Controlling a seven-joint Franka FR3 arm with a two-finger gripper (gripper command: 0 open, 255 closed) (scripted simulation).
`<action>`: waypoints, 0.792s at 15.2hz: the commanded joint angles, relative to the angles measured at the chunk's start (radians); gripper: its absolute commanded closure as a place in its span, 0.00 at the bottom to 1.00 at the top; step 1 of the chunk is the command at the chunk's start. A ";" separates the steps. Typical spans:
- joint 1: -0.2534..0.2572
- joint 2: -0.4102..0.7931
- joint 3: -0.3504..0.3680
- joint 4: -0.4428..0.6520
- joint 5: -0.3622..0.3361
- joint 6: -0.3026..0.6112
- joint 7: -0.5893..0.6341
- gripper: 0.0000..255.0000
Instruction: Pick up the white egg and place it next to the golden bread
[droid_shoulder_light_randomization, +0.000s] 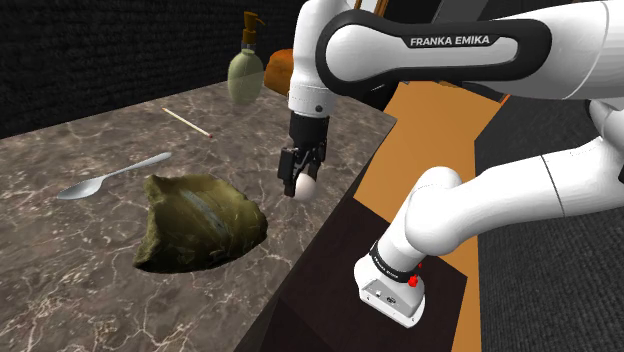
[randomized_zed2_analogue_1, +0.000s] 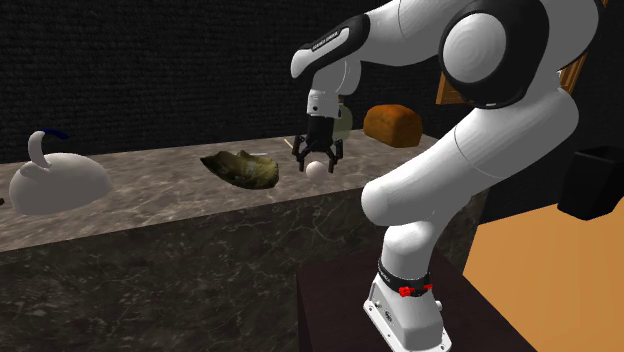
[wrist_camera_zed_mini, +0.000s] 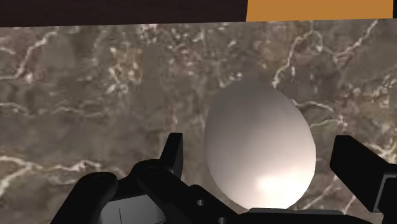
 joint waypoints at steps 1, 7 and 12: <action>0.000 -0.001 0.000 -0.002 0.000 0.002 -0.001 0.00; 0.000 -0.001 0.000 -0.002 0.000 0.001 -0.001 1.00; 0.000 -0.001 0.000 -0.002 0.000 0.001 -0.001 1.00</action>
